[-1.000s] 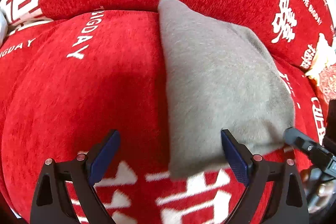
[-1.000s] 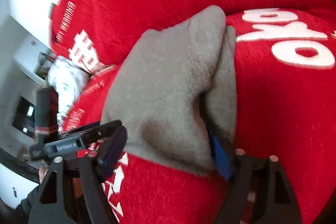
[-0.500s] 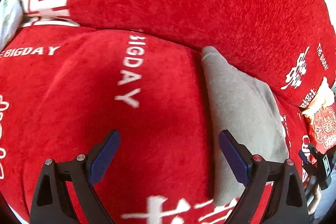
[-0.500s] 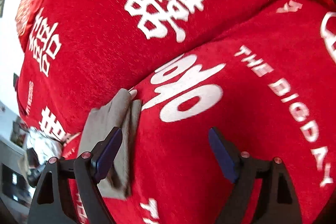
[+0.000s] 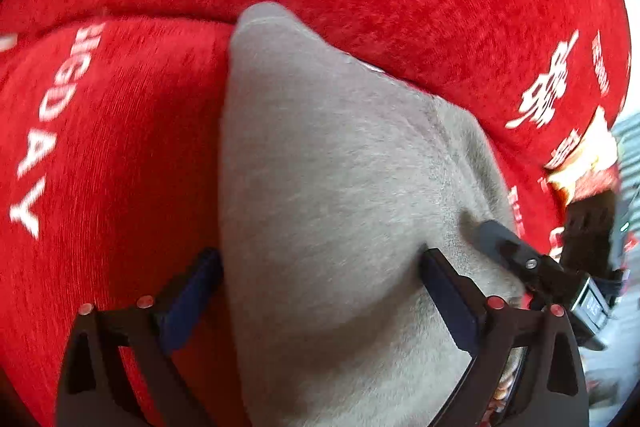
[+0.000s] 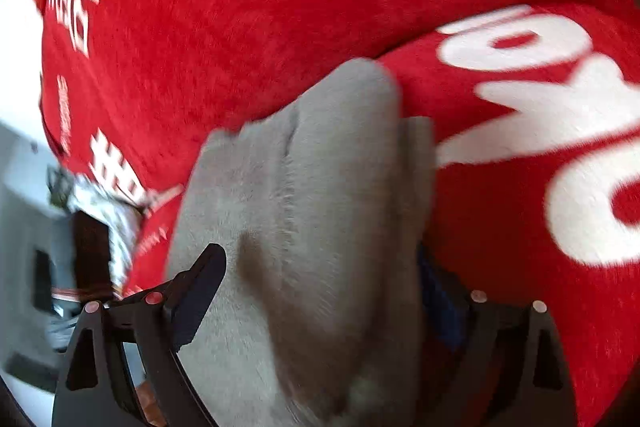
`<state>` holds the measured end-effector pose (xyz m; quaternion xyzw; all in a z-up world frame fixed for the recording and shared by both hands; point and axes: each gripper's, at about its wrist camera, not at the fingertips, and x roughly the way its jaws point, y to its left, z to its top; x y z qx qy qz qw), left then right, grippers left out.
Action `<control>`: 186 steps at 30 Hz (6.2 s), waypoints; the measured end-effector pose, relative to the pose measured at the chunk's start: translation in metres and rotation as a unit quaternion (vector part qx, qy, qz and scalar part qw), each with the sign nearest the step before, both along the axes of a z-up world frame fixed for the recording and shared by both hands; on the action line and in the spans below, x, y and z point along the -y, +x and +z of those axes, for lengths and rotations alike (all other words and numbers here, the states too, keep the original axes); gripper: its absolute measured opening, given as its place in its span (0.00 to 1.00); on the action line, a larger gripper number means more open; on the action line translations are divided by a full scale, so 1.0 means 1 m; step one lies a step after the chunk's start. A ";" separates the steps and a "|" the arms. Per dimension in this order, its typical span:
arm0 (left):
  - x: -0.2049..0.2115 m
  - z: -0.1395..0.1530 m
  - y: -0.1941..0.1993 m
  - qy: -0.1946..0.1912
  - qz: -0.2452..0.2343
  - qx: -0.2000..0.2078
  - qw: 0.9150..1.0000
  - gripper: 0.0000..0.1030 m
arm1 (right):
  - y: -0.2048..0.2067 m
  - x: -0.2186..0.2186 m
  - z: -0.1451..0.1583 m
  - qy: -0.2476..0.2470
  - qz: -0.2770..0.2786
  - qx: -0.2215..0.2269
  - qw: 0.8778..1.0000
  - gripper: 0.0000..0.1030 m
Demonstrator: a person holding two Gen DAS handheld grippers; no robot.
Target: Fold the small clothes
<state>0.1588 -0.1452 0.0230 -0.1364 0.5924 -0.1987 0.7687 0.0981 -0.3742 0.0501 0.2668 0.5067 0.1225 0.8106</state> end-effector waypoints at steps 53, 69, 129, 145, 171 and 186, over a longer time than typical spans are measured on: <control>-0.044 0.064 -0.131 0.086 -0.028 0.082 0.993 0.40 | -0.098 -0.102 0.051 -0.144 0.005 0.027 0.989 0.41; -0.070 0.076 -0.193 0.091 -0.023 0.098 0.991 0.40 | -0.156 -0.130 0.060 -0.145 0.015 0.046 0.988 0.41; -0.096 0.075 -0.332 0.243 0.027 0.220 0.944 0.90 | -0.345 -0.167 0.024 -0.252 0.123 0.135 0.950 0.81; -0.111 0.121 -0.394 0.201 0.077 0.291 0.932 0.90 | -0.382 -0.193 0.080 -0.350 0.041 0.242 0.904 0.86; -0.102 0.127 -0.407 0.207 0.074 0.309 0.925 0.90 | -0.385 -0.195 0.088 -0.345 0.031 0.248 0.905 0.86; -0.102 0.124 -0.407 0.214 0.076 0.308 0.924 0.90 | -0.385 -0.202 0.085 -0.346 0.027 0.244 0.905 0.86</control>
